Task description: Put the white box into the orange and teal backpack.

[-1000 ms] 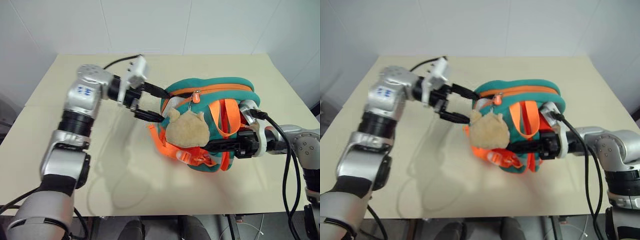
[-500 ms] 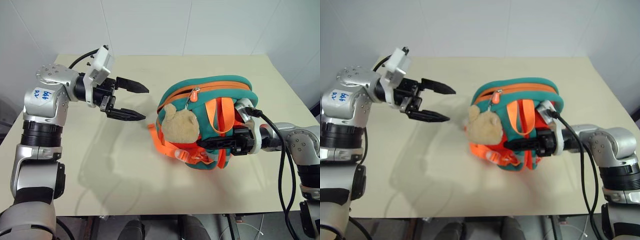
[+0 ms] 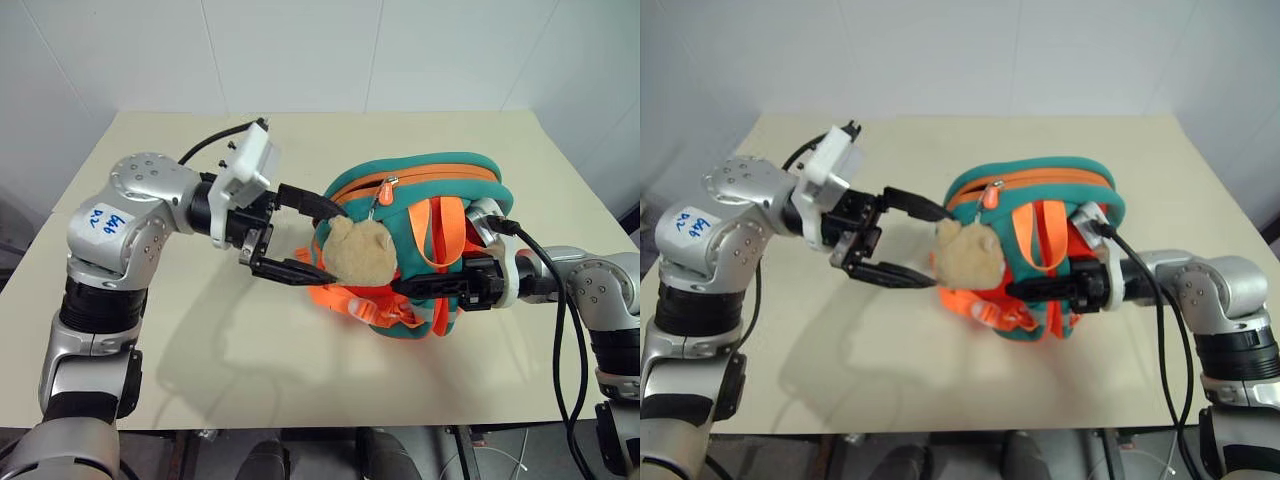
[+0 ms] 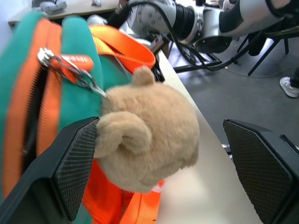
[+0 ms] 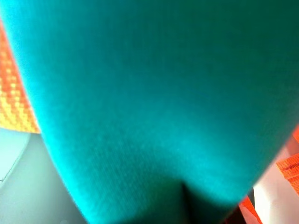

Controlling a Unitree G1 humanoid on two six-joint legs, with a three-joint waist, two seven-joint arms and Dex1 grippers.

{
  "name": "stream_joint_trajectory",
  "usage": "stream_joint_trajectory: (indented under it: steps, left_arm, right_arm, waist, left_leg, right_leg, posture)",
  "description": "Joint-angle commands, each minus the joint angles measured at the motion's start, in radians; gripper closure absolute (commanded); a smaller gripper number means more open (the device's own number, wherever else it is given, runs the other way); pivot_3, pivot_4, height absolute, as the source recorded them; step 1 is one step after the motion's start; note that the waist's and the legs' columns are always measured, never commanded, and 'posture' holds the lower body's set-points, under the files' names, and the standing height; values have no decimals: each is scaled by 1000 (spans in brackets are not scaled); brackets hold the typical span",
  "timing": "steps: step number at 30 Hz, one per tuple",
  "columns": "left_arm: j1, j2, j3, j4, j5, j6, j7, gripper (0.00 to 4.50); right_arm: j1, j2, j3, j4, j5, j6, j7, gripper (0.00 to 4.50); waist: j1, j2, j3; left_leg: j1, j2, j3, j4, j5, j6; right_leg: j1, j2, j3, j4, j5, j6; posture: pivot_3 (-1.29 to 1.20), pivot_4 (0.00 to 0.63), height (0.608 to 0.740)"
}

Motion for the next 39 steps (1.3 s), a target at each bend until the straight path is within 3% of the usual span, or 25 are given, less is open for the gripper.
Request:
stream_joint_trajectory:
  steps: [1, 10, 13, 20, 23, 28, 34, 39]
  left_arm:
    - [-3, -20, -30, -37, 10, -20, 29, 18]
    - [18, -88, -129, -48, 107, -79, 123, 18]
    - [7, -110, -112, -35, 120, -75, 177, 578]
    - [-2, -90, -83, -40, 98, -60, 175, 2625]
    - [-7, -52, -36, -28, 58, -51, 134, 3097]
    - [-56, 63, 63, 48, -36, -41, -8, 3152]
    - [-107, 163, 85, 262, 32, -113, -54, 3152]
    - [-72, 159, 64, 459, 120, -214, -50, 3152]
  right_arm:
    - [-7, 13, 8, -15, 1, -4, 3, 3872]
    - [-8, 34, 3, -20, 3, -3, -10, 3872]
    - [0, 35, -2, -25, 5, -4, -14, 3872]
    - [3, 36, -4, -22, 4, -9, -17, 3872]
    - [2, 36, -2, -19, 3, -13, -17, 3872]
    - [6, 34, -3, -20, 2, -17, -15, 3872]
    - [15, 30, -10, -26, 6, -16, -17, 3872]
    - [23, 32, -20, -39, 17, -10, -30, 3872]
  waist:
    - [1, 0, 0]
    - [0, 0, 0]
    - [1, 0, 0]
    - [0, 0, 0]
    - [-1, 0, 0]
    - [-2, 0, 0]
    - [-1, 0, 0]
    - [-2, 0, 0]
  left_leg:
    - [0, 0, 0, 0, 0, 0]
    - [0, 0, 0, 0, 0, 0]
    - [0, 0, 0, 0, 0, 0]
    - [0, 0, 0, 0, 0, 0]
    - [0, 0, 0, 0, 0, 0]
    - [0, 0, 0, 0, 0, 0]
    - [0, 0, 0, 0, 0, 1]
    - [0, 0, 0, 0, 0, 1]
  right_leg:
    - [0, 0, 0, 0, 0, 0]
    - [0, 0, 0, 0, 0, 0]
    - [0, 0, 0, 0, 0, 0]
    - [0, 0, 0, 0, 0, 0]
    - [0, 0, 0, 0, 0, 0]
    - [0, 0, 0, 0, 0, 0]
    - [0, 0, 0, -1, 0, 0]
    - [0, 0, 0, -1, 0, 0]
  posture:
    - [0, 150, 740]
    - [0, 150, 740]
    - [0, 150, 740]
    - [0, 150, 740]
    - [0, 150, 740]
    - [0, 150, 740]
    - [0, 150, 740]
    - [0, 150, 740]
